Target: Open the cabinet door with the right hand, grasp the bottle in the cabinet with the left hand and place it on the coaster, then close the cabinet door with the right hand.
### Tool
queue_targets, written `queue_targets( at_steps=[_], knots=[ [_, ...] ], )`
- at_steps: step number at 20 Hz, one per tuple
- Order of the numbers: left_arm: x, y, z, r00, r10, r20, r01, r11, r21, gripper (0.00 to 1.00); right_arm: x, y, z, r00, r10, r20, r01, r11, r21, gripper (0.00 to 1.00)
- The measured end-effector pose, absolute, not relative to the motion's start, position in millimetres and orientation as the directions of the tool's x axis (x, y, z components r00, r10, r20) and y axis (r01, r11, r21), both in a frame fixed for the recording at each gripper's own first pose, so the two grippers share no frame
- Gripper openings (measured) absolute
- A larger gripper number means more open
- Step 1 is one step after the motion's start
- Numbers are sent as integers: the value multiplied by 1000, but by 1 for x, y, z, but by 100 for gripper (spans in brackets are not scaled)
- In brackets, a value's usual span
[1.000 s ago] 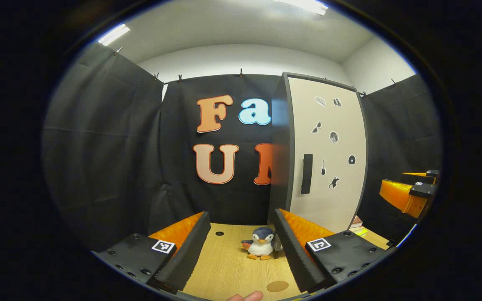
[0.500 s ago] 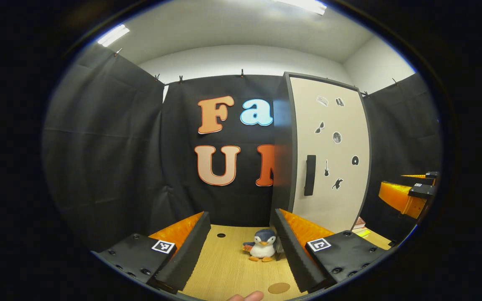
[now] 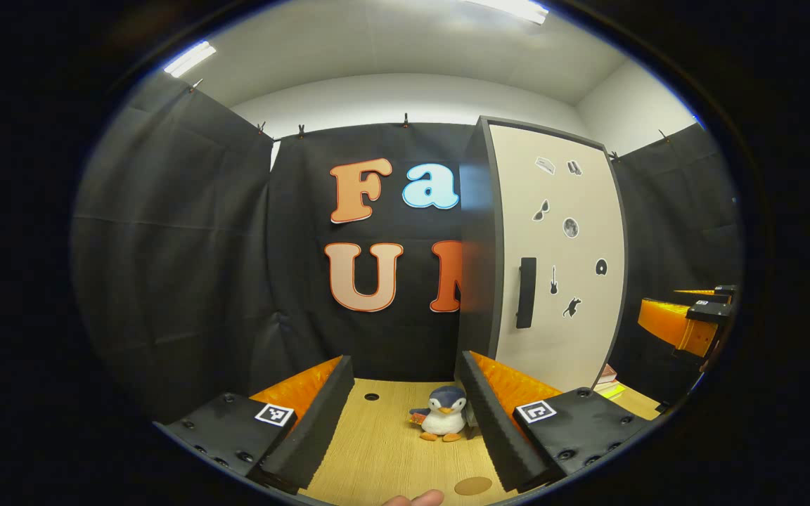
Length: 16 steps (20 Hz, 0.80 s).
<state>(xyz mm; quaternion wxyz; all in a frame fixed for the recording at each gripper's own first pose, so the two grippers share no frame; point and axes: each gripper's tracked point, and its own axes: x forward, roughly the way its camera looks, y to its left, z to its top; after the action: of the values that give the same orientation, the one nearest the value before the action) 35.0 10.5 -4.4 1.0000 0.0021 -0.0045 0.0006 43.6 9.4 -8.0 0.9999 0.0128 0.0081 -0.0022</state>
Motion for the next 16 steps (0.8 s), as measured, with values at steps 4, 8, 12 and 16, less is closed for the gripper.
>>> queue_targets(
  at_steps=[4,8,12,16],
  knots=[
    [47,28,-8,1000,-16,7,16,1000,1,99,58,27,-7,1000,-11,-13,12,999,30,94],
    [60,53,-11,1000,-31,3,31,999,-9,99,83,48,0,1000,-19,0,19,1000,9,94],
    [72,79,-21,1000,-6,-19,6,1000,-23,99,118,65,7,1000,-7,4,7,1000,0,94],
    [86,98,-28,999,29,-30,-30,999,-36,99,158,78,11,1000,17,6,-17,1000,-1,94]
  ],
)
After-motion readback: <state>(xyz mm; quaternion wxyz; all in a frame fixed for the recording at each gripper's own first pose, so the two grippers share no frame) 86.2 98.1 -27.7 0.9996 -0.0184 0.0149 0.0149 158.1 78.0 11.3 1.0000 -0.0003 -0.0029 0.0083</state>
